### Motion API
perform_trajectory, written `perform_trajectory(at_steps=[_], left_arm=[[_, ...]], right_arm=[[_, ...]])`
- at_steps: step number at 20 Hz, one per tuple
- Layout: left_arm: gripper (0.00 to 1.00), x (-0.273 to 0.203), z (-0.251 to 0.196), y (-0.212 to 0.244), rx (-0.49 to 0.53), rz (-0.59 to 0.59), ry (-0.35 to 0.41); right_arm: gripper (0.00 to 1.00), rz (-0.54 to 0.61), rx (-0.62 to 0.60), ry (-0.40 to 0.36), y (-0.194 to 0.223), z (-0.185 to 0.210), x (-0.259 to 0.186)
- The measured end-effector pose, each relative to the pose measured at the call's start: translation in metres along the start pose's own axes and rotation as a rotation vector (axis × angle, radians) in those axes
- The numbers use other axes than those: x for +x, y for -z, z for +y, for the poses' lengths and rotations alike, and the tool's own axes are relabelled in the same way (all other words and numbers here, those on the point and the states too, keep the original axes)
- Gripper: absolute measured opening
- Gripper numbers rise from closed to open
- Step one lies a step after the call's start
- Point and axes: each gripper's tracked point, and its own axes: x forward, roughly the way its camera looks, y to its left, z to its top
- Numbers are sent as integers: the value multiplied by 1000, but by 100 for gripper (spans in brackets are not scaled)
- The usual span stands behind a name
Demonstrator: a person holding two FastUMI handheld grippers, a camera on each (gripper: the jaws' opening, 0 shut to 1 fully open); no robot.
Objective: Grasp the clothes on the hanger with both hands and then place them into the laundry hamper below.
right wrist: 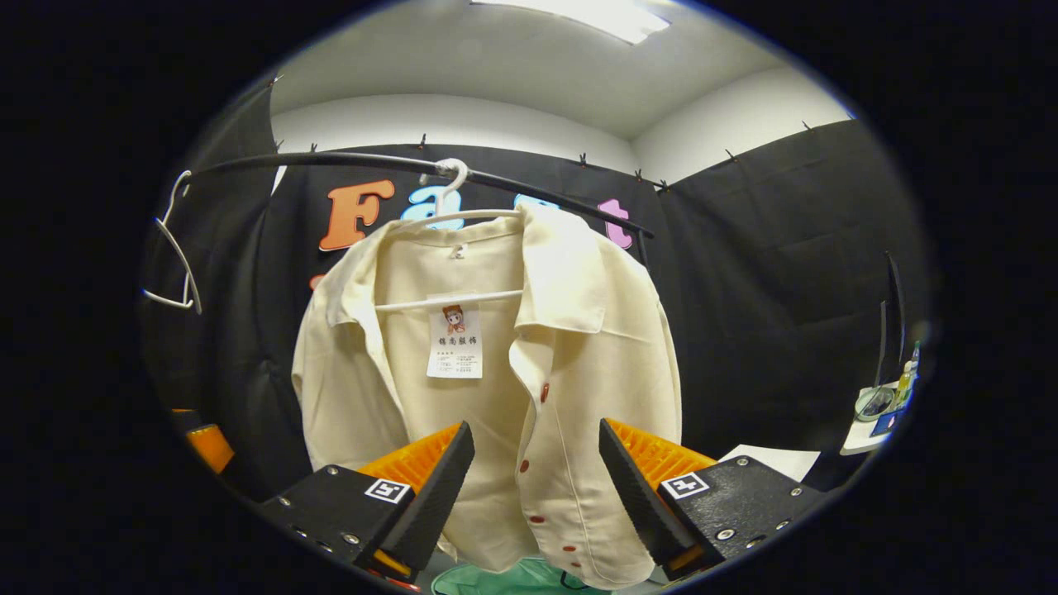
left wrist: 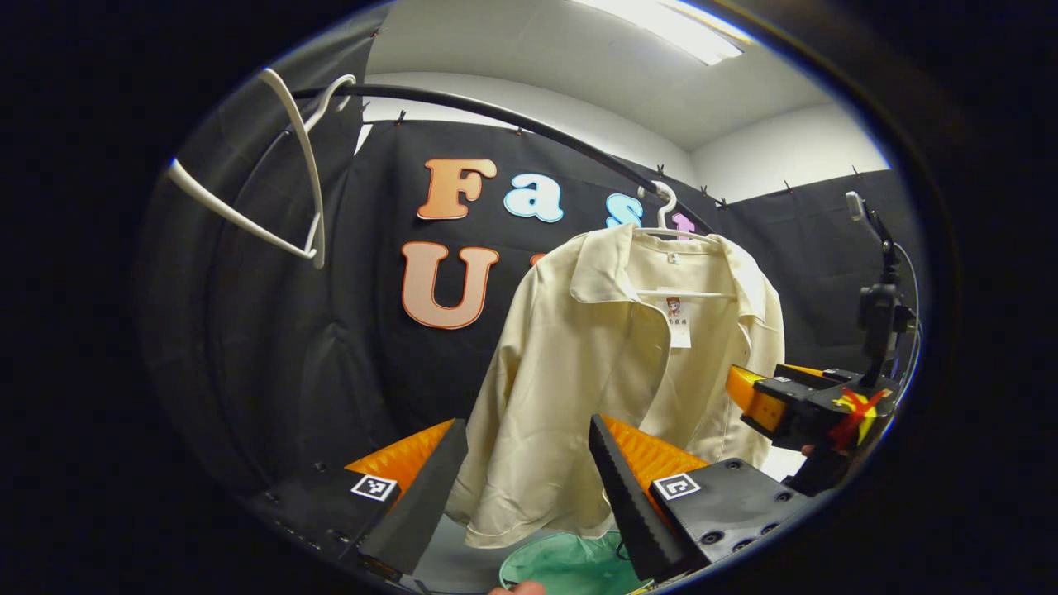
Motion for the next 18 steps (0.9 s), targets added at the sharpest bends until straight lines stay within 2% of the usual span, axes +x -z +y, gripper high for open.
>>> perform_trajectory(at_steps=[3,7,8,9,11,12,13,14,17,18], left_arm=[[96,-6,4,-2,9,-5,-24],[96,-7,5,-5,31,-17,-44],[96,-7,3,-6,35,-22,-44],[96,-6,1,-7,38,-27,-40],[96,0,-4,-8,35,-33,-25],[100,4,-8,-7,29,-30,-11],[100,10,-13,-5,22,-25,5],[97,15,-20,-2,13,-18,28],[97,37,-52,4,-15,-2,116],[97,45,-66,6,-30,6,147]], right_arm=[[94,34,-3,21,22,4,36],[94,111,-14,129,54,-31,66],[90,113,-14,149,54,-43,67],[84,110,-24,160,52,-53,67],[60,100,-54,170,45,-72,65],[43,96,-67,159,42,-77,62],[35,89,-76,142,37,-78,57],[23,82,-84,116,31,-78,50],[12,29,-115,61,2,-82,22],[3,6,-129,49,-9,-82,13]])
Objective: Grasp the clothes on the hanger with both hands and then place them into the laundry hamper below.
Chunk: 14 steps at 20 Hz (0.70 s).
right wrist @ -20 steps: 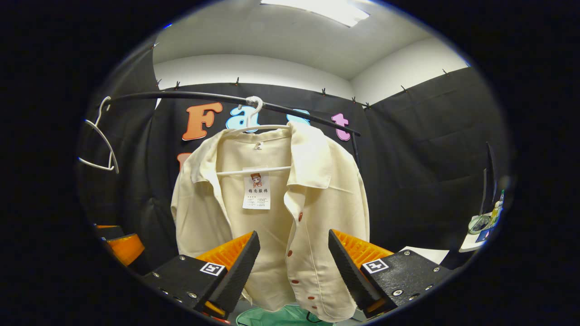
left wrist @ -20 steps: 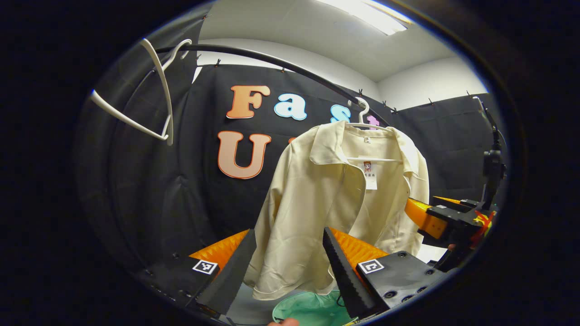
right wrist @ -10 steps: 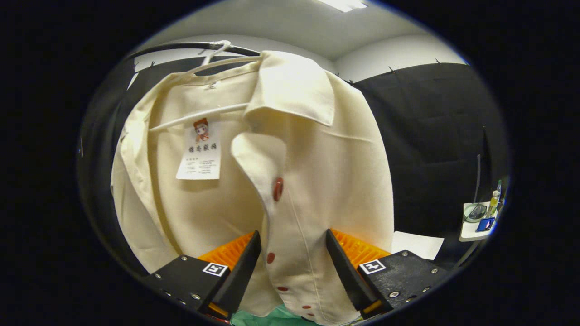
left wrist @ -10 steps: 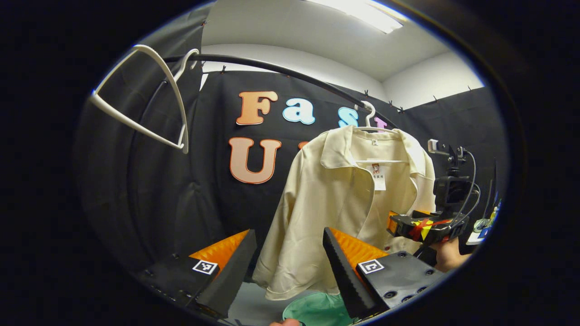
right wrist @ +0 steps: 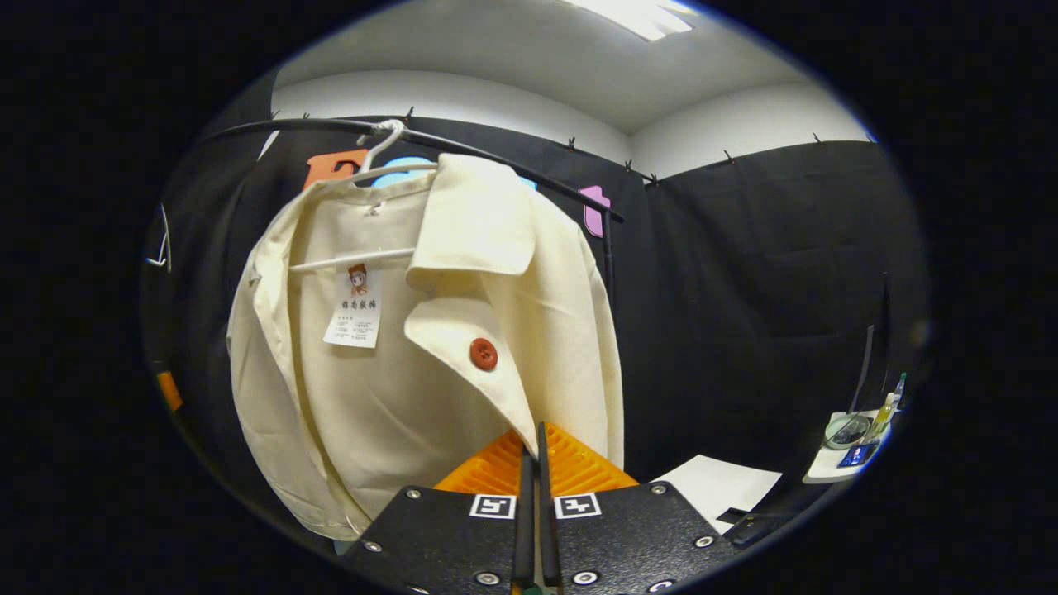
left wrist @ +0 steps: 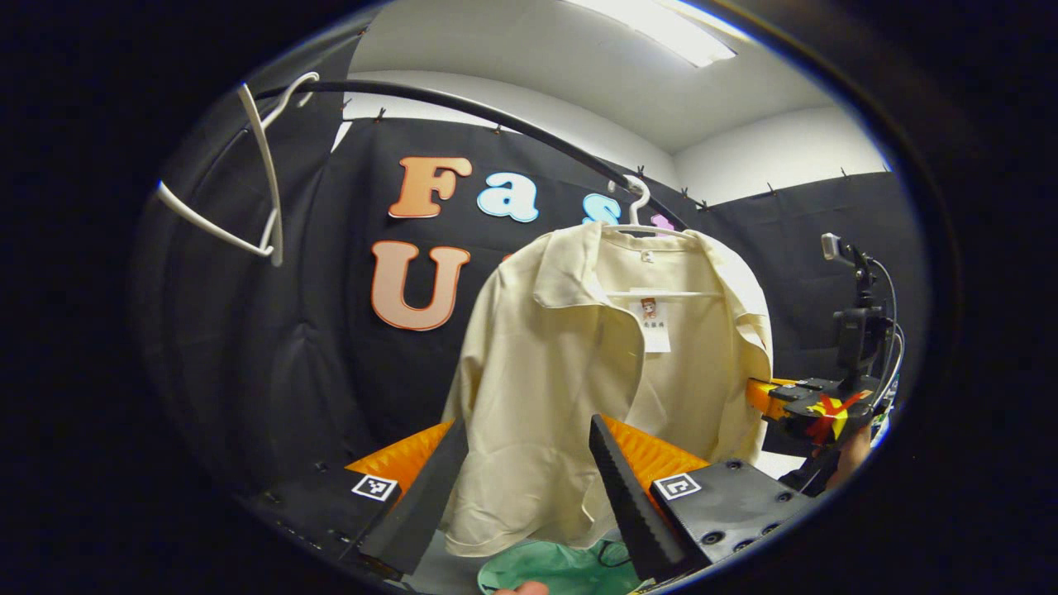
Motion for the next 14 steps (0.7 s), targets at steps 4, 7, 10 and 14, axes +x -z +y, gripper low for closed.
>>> perform_trajectory(at_steps=[4,7,10,14], left_arm=[[97,48,-47,7,-92,15,110],[97,79,-70,22,-118,46,127],[97,103,-66,37,-45,41,39],[100,129,-27,30,109,-33,-131]], right_arm=[[0,-27,0,-68,-24,-2,-27],[0,-25,9,-103,-30,-1,-36],[0,-25,3,-132,-31,3,-41],[0,-22,3,-167,-31,10,-49]])
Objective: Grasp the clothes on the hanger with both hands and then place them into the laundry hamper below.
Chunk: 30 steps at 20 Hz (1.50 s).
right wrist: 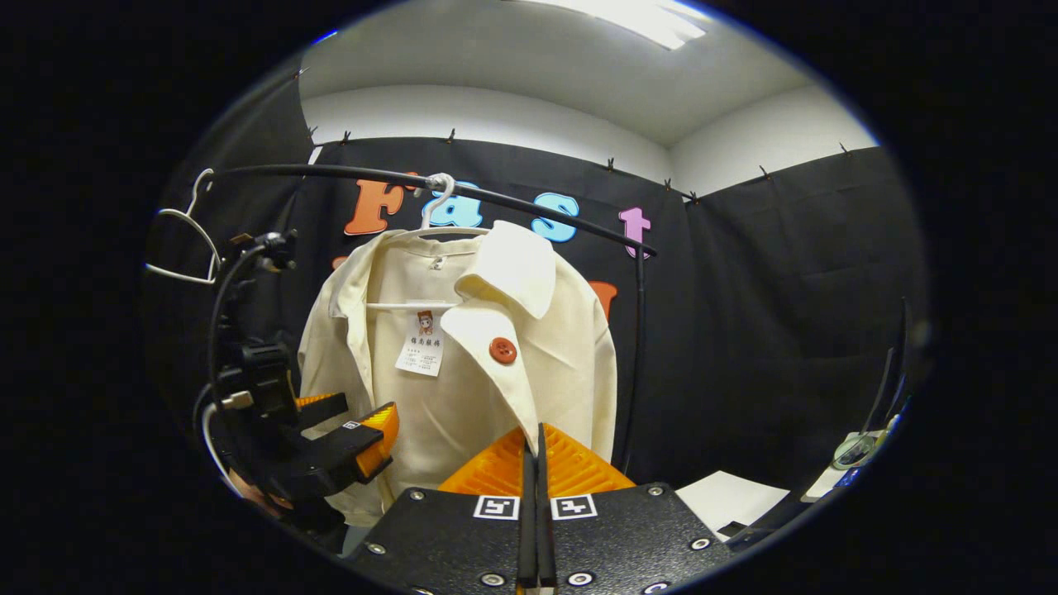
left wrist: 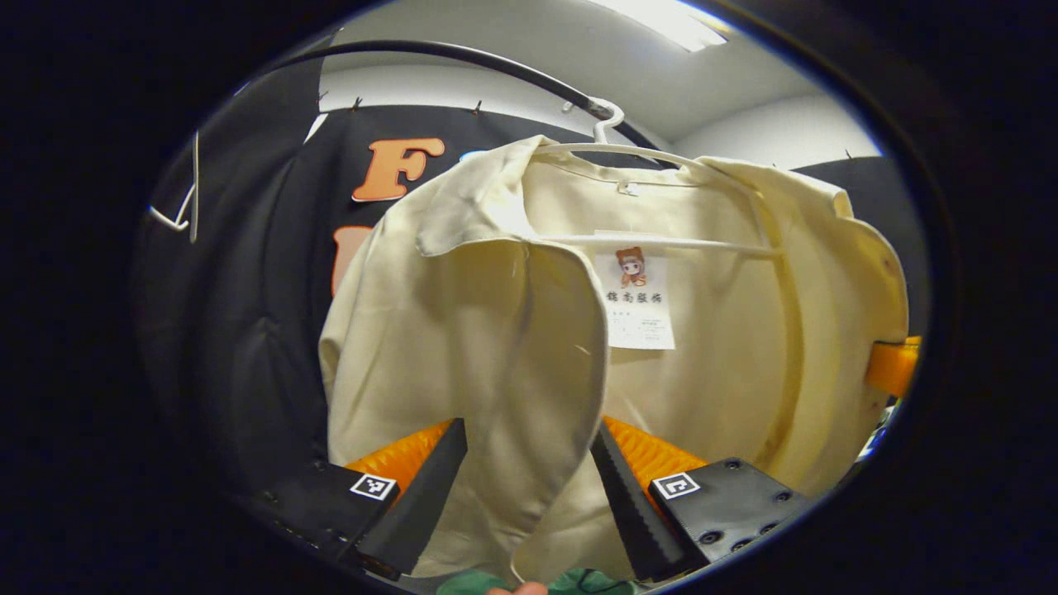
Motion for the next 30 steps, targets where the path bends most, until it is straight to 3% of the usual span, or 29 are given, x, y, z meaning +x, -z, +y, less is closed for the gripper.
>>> perform_trajectory(at_steps=[4,5,8,10,12,15,20,21,25,30], left_arm=[[100,7,35,-5,95,-23,-82],[84,6,43,-9,117,-34,-95],[39,10,55,-11,152,-15,-36],[7,1,79,-21,192,-11,-72],[8,-17,101,-40,252,-45,-115],[8,-28,130,-68,354,-95,-195],[11,-35,145,-110,452,-161,-237],[7,-35,149,-117,468,-172,-251],[8,-36,153,-132,457,-198,-259],[8,-38,153,-130,451,-197,-247]], right_arm=[[0,-9,0,-15,0,5,-7],[0,-9,0,-15,1,4,-8],[0,-11,5,-8,1,4,-7],[0,-26,13,3,-3,0,-10],[0,-53,21,10,-10,-4,-12],[0,-108,-27,85,-24,-26,-16],[0,-162,-61,133,-59,-51,-13],[0,-187,-75,158,-73,-63,-11],[0,-256,-100,274,-120,-111,0],[0,-335,-97,344,-175,-152,24]])
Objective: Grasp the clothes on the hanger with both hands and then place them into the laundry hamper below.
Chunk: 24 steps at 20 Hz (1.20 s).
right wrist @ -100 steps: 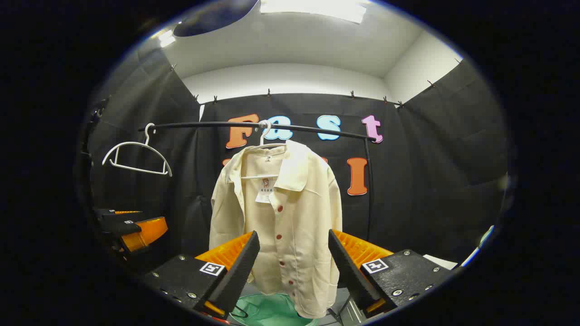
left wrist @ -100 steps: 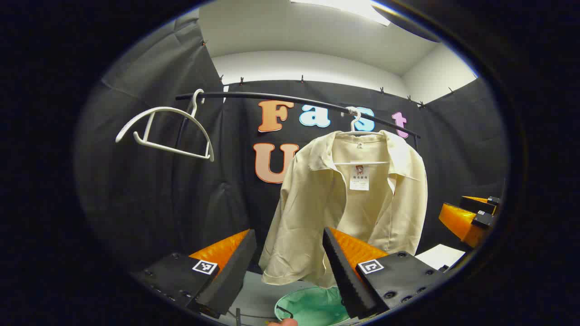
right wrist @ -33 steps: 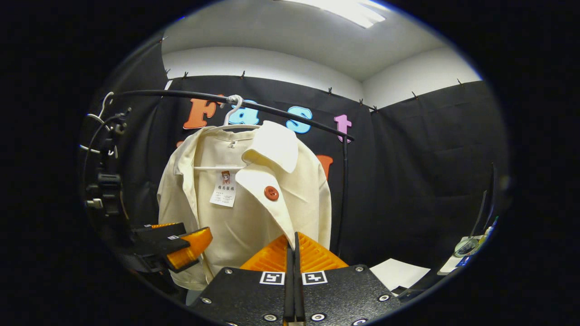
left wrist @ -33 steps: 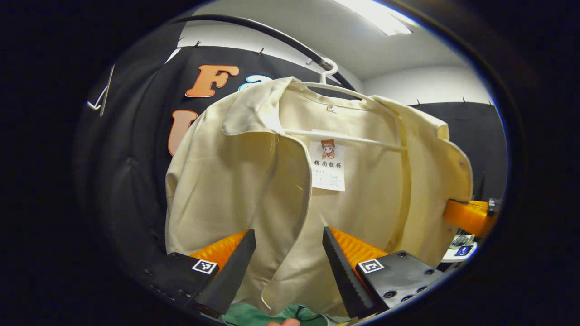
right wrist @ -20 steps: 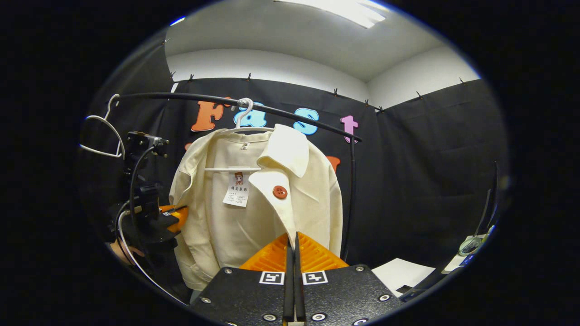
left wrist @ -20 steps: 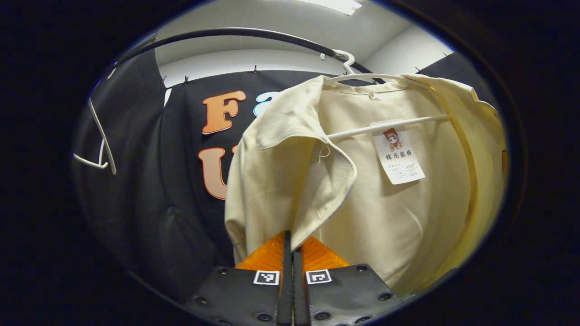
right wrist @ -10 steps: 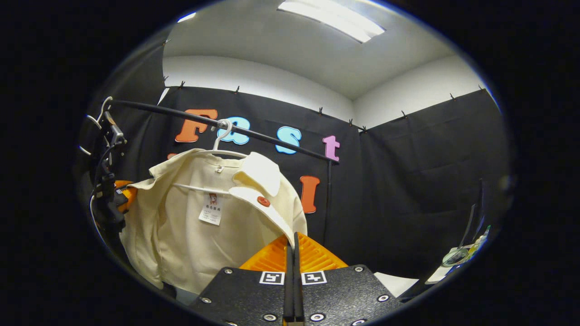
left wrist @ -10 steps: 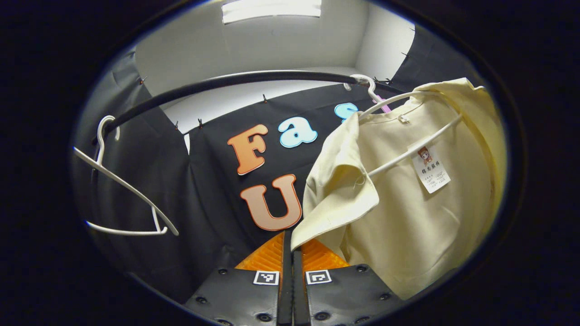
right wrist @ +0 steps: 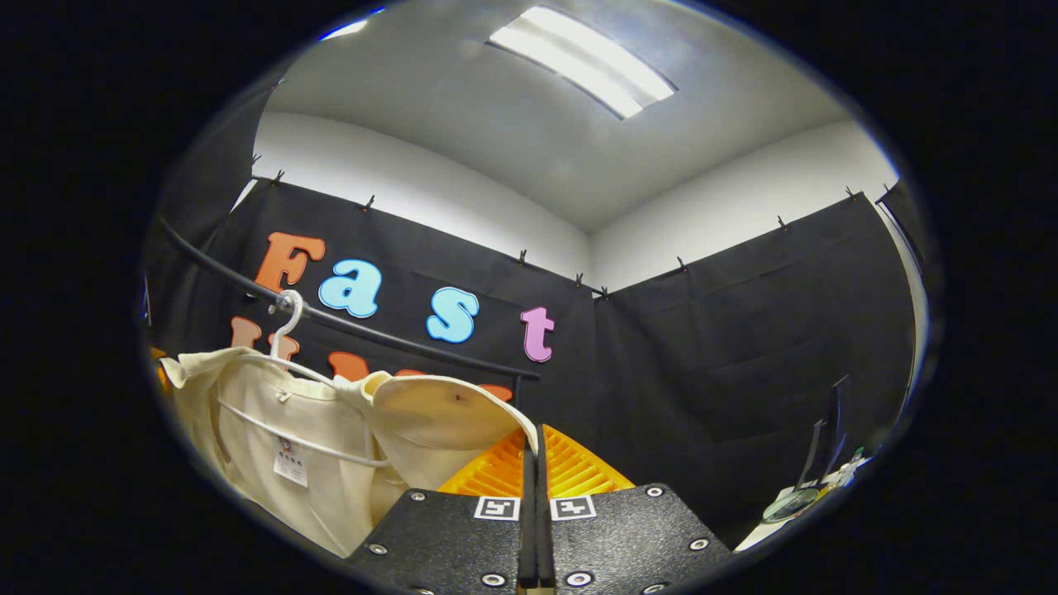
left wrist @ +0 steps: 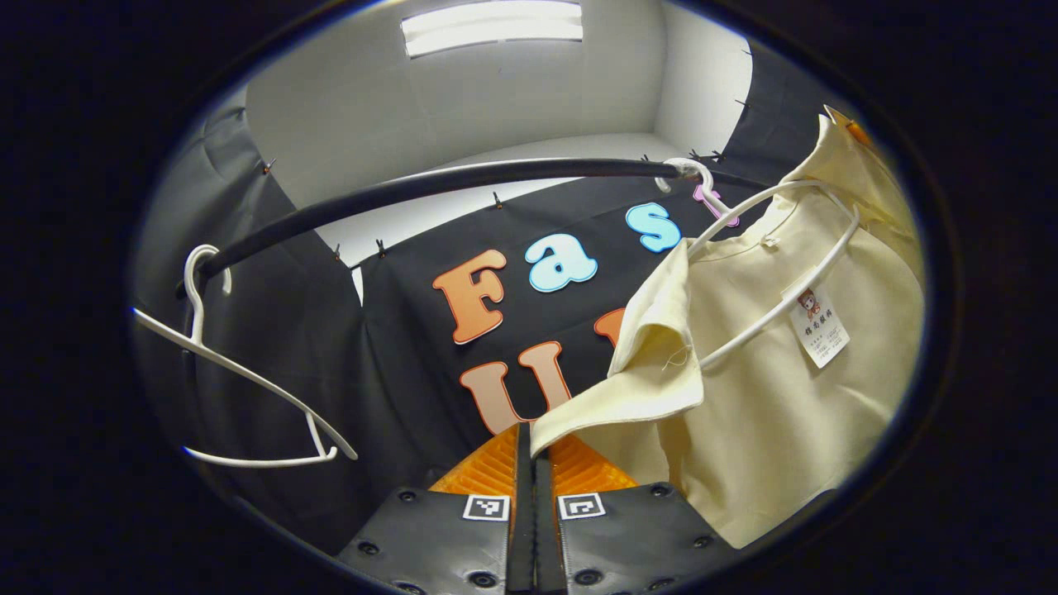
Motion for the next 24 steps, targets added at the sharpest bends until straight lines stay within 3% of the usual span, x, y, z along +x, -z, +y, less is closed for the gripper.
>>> perform_trajectory(at_steps=[6,10,11,14,15,18,24], left_arm=[[7,5,-4,4,-8,22,19],[7,6,-4,10,-5,38,20],[14,6,-5,11,-9,46,22],[14,3,-7,13,-34,31,41],[8,3,-6,11,-35,18,53],[7,8,-8,14,-1,14,61],[7,43,13,26,-31,32,-9]], right_arm=[[0,-15,-22,27,-14,-19,78],[0,39,-99,39,27,-12,112],[0,68,-97,32,45,-5,112],[0,126,-49,6,87,14,90],[0,126,-38,-1,94,19,79],[0,128,-52,-20,109,30,48],[0,214,-97,-137,148,64,-5]])
